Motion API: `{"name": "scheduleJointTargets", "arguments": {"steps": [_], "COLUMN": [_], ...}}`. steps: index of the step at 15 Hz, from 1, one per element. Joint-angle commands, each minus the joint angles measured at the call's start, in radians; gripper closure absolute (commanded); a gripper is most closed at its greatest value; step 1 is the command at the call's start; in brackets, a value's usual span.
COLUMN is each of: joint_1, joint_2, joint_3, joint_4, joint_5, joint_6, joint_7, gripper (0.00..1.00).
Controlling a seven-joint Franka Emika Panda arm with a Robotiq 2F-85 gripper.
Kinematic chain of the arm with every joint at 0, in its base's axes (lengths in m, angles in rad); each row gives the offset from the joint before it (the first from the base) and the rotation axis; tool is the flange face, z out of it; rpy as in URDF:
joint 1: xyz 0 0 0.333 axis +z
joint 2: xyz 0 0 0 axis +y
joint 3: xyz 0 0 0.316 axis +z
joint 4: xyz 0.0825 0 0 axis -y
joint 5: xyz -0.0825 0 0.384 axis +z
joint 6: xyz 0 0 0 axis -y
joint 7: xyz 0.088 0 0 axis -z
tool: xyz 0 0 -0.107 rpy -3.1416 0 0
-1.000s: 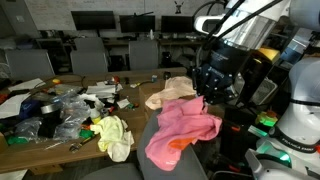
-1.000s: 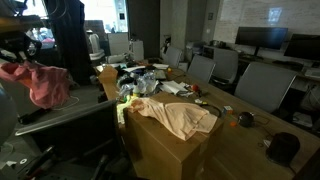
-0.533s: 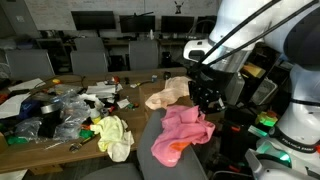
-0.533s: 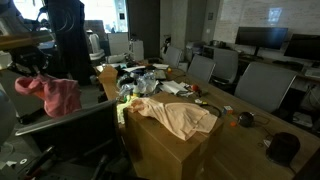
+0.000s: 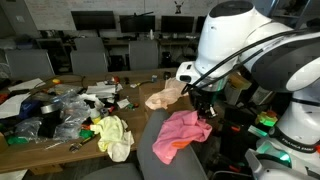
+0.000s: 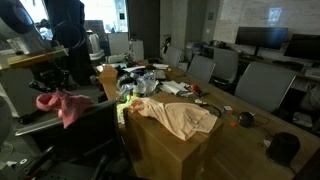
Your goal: Hang the shirts on the box on the back of the chair
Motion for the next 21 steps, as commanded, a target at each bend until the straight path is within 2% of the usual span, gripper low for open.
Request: {"name": "scheduleJointTargets", "arguments": {"steps": [1,7,8,9,15,18,21], "joint_1": [-0.014,-0.014,-0.018,-0.020,-0.039,-0.082,-0.161], "joint_2": [0.048,0.070,0.070,0.069,0.065,0.065,0.069], "joint_3": [0.032,0.056,0.057,0.054,0.029,0.013,-0.028], "joint_4": [0.025,0.030,0.030,0.031,0.040,0.056,0.105], "joint_5": [-0.039,-0.050,-0.056,-0.054,-0.032,-0.064,-0.096], "joint_6": [0.000,0.001,0.002,-0.003,-0.013,0.001,0.051], "joint_7": [0.052,0.079,0.088,0.093,0.092,0.117,0.172], "gripper": [0.98,0.98,0.66,0.65,0.22,0.00,0.00]}}
